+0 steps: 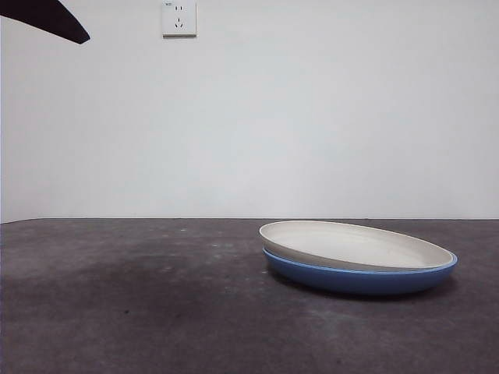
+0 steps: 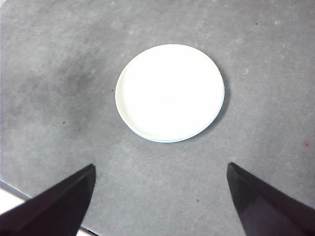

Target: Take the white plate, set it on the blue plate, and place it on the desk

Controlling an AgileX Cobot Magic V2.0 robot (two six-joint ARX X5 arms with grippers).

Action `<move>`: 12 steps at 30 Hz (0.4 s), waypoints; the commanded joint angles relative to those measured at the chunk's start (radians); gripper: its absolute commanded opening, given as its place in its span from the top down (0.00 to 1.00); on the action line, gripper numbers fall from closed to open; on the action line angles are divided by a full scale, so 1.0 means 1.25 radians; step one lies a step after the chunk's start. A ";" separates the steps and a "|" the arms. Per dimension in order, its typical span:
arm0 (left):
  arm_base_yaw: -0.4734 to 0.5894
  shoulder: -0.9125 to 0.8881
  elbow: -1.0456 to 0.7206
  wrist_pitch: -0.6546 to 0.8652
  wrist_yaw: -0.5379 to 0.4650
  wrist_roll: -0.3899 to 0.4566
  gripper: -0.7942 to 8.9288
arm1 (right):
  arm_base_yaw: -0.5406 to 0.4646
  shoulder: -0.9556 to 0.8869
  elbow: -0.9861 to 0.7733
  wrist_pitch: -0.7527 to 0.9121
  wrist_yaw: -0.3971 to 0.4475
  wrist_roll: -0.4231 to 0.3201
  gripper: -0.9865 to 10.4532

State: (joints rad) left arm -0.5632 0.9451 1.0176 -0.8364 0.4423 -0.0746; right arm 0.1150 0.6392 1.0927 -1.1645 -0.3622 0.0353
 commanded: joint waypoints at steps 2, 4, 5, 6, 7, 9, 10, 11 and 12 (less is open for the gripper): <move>-0.005 0.004 0.008 0.013 0.003 0.011 0.54 | 0.002 0.029 0.015 0.002 0.024 0.039 0.54; -0.005 0.004 0.008 0.017 0.003 0.011 0.54 | 0.002 0.062 0.014 0.008 0.047 0.041 0.54; -0.005 0.004 0.008 0.017 0.003 0.011 0.54 | 0.002 0.075 0.014 0.011 0.049 0.042 0.54; -0.005 0.004 0.008 0.017 0.003 0.011 0.54 | 0.002 0.093 0.014 0.016 0.049 0.044 0.54; -0.005 0.004 0.008 0.017 0.003 0.011 0.54 | 0.002 0.112 0.014 0.023 0.049 0.045 0.54; -0.005 0.004 0.008 0.017 0.003 0.012 0.54 | 0.002 0.154 0.013 0.042 0.054 0.045 0.54; -0.005 0.004 0.008 0.017 0.003 0.011 0.54 | 0.002 0.176 0.010 0.057 0.055 0.044 0.54; -0.005 0.004 0.008 0.017 0.003 0.012 0.54 | 0.002 0.200 0.005 0.074 0.054 0.044 0.54; -0.005 0.004 0.008 0.017 0.003 0.012 0.54 | 0.002 0.219 0.000 0.088 0.054 0.044 0.54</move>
State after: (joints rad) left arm -0.5632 0.9451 1.0176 -0.8265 0.4423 -0.0689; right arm 0.1150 0.8963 1.0901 -1.0653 -0.2947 0.0814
